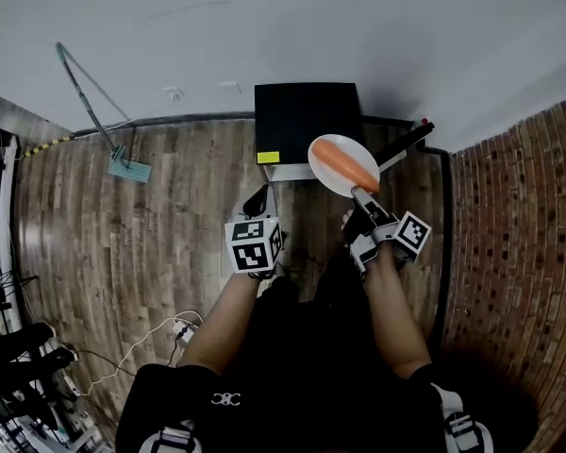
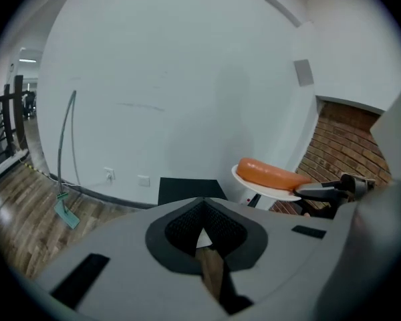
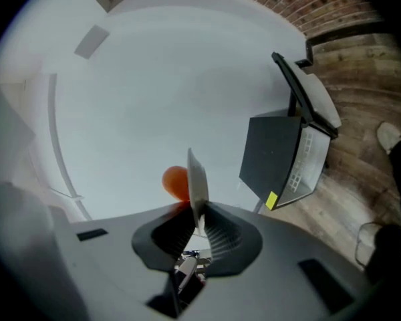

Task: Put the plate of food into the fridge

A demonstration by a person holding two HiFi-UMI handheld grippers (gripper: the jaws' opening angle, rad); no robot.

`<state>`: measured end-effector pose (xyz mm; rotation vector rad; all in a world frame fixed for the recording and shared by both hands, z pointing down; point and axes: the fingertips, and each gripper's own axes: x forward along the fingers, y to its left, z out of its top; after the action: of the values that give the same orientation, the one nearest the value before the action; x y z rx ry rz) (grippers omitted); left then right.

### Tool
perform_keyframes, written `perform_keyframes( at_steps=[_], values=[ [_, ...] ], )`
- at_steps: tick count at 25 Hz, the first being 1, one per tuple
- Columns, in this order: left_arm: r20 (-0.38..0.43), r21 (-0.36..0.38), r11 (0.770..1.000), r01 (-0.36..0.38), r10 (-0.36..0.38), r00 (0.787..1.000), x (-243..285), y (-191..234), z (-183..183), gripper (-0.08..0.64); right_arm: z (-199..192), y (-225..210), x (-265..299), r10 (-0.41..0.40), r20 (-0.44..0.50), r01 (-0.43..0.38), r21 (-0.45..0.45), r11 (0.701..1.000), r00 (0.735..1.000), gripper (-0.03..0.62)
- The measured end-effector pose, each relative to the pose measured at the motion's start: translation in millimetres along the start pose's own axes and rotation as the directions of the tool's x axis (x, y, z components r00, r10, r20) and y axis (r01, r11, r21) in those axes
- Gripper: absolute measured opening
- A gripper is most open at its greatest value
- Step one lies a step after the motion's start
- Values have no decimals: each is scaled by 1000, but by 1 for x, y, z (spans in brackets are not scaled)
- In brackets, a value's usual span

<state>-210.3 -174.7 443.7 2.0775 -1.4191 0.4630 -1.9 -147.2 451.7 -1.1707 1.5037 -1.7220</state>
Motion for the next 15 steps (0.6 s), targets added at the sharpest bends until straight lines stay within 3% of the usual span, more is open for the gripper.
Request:
perform_keyframes(
  at_steps=[4, 7, 12, 15],
  values=[
    [-33, 52, 998, 33, -32, 999, 10, -9, -25, -3, -6, -33, -24, -32, 41, 30, 44, 999, 999, 51],
    [-56, 49, 997, 58, -55, 997, 23, -25, -47, -3, 0, -60, -47, -56, 58, 52, 63, 997, 997, 51],
    [-73, -53, 995, 79, -83, 994, 48, -50, -77, -3, 24, -117, -74, -93, 73, 88, 68, 994, 993, 47],
    [-76, -54, 998, 42, -46, 996, 66, -57, -101, -3, 35, -155, -76, -109, 52, 104, 88, 991, 993, 46]
  ],
)
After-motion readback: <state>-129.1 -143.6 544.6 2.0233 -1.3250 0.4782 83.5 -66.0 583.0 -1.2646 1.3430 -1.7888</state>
